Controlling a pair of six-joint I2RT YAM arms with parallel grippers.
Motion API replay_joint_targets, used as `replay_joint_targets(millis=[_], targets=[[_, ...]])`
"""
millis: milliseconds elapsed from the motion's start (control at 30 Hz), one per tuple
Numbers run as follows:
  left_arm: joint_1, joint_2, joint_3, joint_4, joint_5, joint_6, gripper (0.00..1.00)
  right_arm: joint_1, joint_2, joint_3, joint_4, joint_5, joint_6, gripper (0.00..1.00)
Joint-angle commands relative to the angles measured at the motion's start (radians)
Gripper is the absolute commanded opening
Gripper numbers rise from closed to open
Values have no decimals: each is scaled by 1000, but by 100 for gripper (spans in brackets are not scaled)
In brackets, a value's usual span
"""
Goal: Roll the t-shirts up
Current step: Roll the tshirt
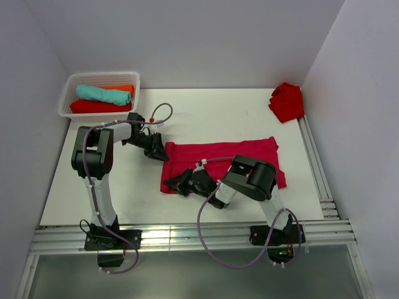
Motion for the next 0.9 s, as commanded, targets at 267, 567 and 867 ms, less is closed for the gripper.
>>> replay_joint_targets(millis=[267,567,867], targets=[[-37,-21,62,-12,-174,-4,2,-5,-147,30,-438,66,-58,43],[-63,-36,108,-81,-283,24,1,29,-314,171,-907,235,-186,51],[-78,-53,168,-140,-366,36,0,36,-253,525,-1324,395,-371,51]])
